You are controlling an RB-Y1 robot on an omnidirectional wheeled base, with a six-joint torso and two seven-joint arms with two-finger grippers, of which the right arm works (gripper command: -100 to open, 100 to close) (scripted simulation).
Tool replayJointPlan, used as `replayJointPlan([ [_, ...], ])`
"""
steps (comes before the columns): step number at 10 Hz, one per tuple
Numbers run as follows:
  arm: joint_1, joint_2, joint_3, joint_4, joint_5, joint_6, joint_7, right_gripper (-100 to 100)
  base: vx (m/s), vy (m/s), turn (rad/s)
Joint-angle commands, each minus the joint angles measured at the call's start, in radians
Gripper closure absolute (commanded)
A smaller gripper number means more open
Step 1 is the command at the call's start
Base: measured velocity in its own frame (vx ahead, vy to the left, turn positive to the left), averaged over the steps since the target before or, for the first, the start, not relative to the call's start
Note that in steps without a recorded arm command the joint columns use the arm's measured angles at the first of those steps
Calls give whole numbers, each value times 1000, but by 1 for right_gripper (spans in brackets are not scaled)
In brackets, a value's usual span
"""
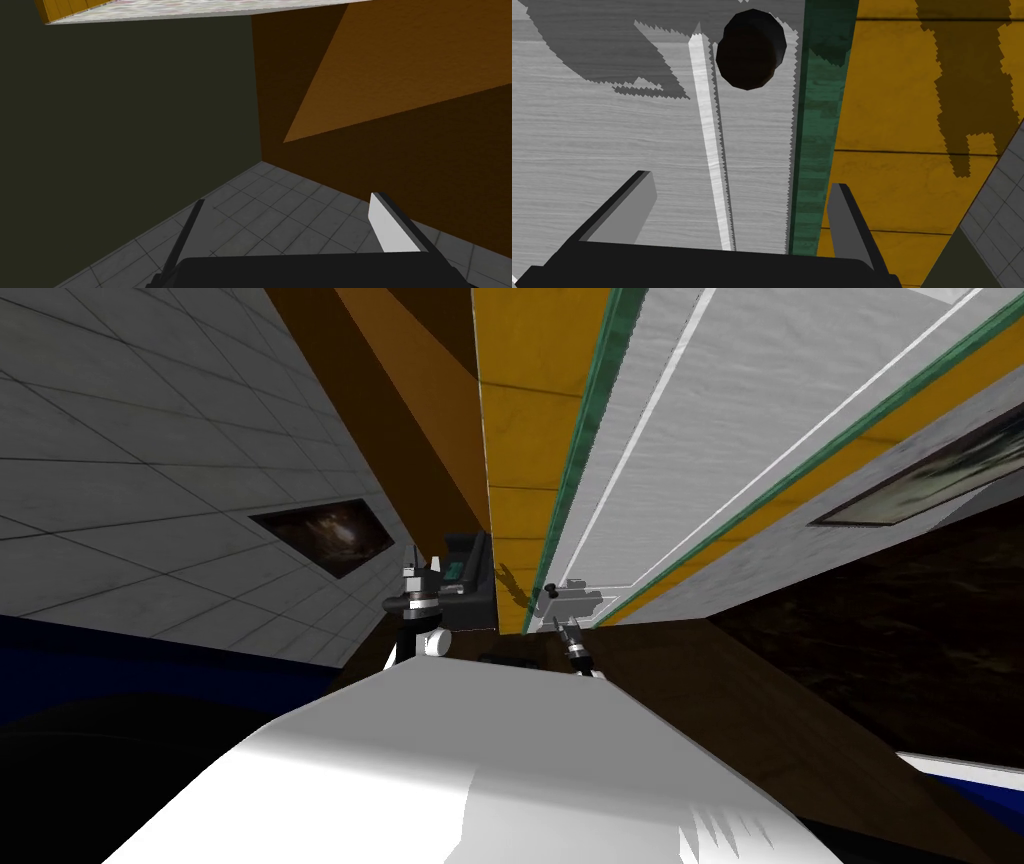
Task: Pull the door open
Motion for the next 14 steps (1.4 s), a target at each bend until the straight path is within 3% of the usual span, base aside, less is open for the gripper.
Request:
replayJointPlan([
  [1, -7, -2, -1, 33, 16, -7, 29, -100, 107, -69, 50],
  [3, -13, -2, -3, 50, 17, -14, 37, -100, 64, -48, 24],
  [9, -54, -24, -142, 157, -62, -19, 90, -100, 18, 21, 335],
  [10, -54, -24, -142, 157, -62, -19, 90, -100, 34, -8, -56],
  [14, -75, -34, -211, 206, -102, -21, 112, -100, 38, -12, 218],
])
